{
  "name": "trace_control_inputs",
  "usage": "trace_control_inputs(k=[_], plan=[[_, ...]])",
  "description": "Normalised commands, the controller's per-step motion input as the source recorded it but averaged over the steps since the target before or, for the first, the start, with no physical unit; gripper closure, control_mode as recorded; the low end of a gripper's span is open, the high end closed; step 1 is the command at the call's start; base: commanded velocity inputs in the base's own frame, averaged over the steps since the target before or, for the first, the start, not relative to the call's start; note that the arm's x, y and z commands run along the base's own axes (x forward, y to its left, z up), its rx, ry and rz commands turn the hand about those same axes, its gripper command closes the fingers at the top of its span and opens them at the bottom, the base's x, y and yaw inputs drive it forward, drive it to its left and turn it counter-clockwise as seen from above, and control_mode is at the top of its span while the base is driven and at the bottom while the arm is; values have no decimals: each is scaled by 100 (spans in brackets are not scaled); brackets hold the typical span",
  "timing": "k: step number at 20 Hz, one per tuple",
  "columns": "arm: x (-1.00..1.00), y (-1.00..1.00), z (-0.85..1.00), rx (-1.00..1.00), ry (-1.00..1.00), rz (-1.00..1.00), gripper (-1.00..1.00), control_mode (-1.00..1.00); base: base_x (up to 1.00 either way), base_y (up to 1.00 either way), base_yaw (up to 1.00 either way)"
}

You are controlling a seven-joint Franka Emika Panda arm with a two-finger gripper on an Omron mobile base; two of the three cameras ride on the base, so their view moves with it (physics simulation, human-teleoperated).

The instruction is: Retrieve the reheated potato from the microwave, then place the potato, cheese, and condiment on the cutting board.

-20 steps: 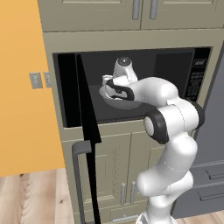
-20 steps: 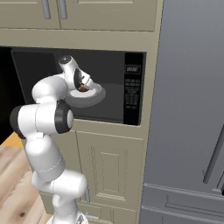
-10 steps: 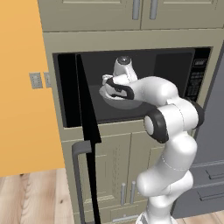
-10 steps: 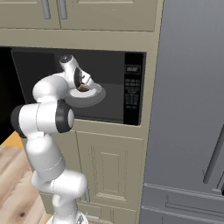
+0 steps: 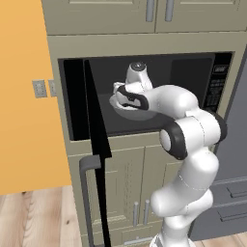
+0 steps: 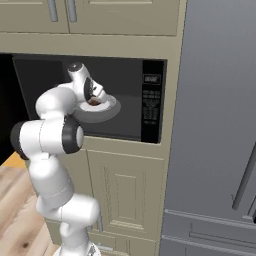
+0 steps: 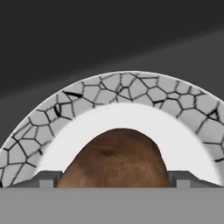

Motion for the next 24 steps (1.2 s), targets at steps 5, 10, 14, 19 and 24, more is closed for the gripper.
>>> trace_control_inputs(k=[5,10,14,19,24], plan=[[-35,0,-1,0,-7,0,100,-100,0,0,0],[-23,0,5,1,-4,3,100,-100,0,0,0],[-31,0,2,1,-3,7,100,-100,0,0,0],[-25,0,10,2,-6,11,100,-100,0,0,0],[-34,0,19,0,-13,18,100,-100,0,0,0]])
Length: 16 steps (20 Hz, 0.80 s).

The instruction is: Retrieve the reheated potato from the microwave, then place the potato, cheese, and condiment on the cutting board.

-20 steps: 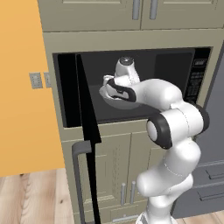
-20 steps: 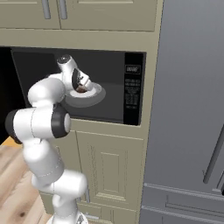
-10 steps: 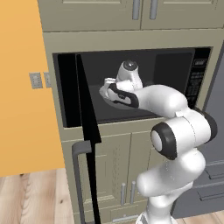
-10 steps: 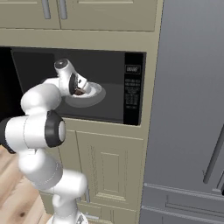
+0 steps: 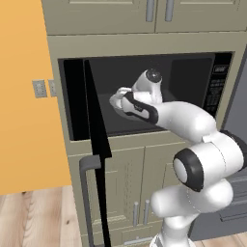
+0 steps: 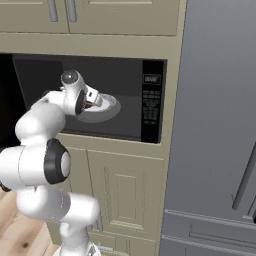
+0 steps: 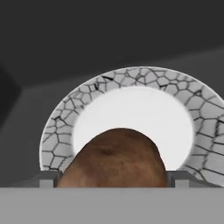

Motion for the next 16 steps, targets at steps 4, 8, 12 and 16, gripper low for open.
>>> trace_control_inputs(k=[4,8,12,16], plan=[[-58,-4,32,0,-15,21,100,-100,0,0,0],[-72,-12,28,0,-13,16,100,-100,0,0,0],[-72,-13,25,0,-7,11,100,-100,0,0,0],[-75,-15,28,0,-3,10,100,-100,0,0,0]])
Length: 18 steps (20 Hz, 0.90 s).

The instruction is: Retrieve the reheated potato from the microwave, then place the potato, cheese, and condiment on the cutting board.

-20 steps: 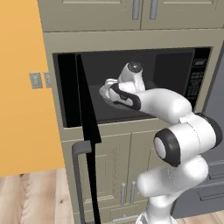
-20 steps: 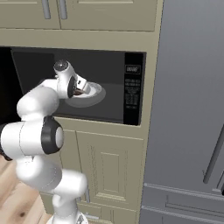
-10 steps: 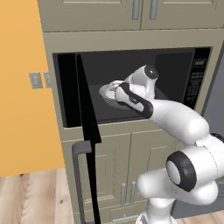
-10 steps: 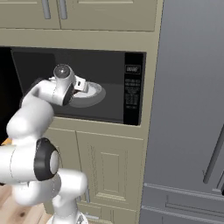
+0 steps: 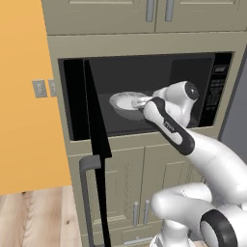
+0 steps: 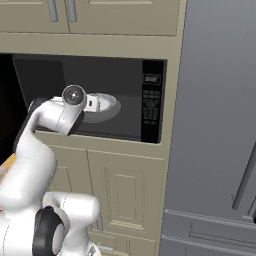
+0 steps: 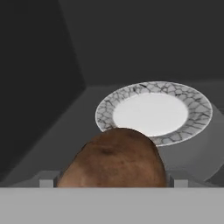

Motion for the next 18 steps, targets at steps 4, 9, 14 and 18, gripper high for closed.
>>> trace_control_inputs(k=[4,9,14,18], plan=[[-74,-10,38,0,0,5,100,-100,0,0,0],[-82,-15,28,0,0,4,100,-100,0,0,0],[-87,-12,8,-1,1,0,100,-100,0,0,0],[-80,-10,0,0,5,-5,100,-100,0,0,0]])
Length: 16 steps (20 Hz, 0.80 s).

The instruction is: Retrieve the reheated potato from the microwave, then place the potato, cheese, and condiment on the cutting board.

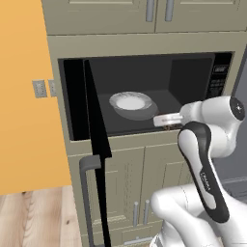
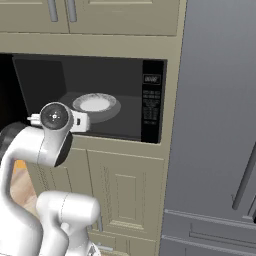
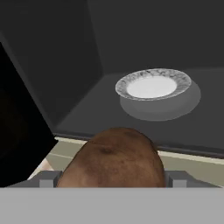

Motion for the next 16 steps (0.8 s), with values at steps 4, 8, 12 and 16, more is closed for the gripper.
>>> trace_control_inputs(k=[4,8,12,16], plan=[[-76,-14,2,0,15,-13,100,-100,0,0,0],[-71,-17,1,0,20,-12,100,-100,0,0,0],[-68,-16,0,0,14,-11,100,-100,0,0,0],[-54,-9,-8,0,2,-4,100,-100,0,0,0]])
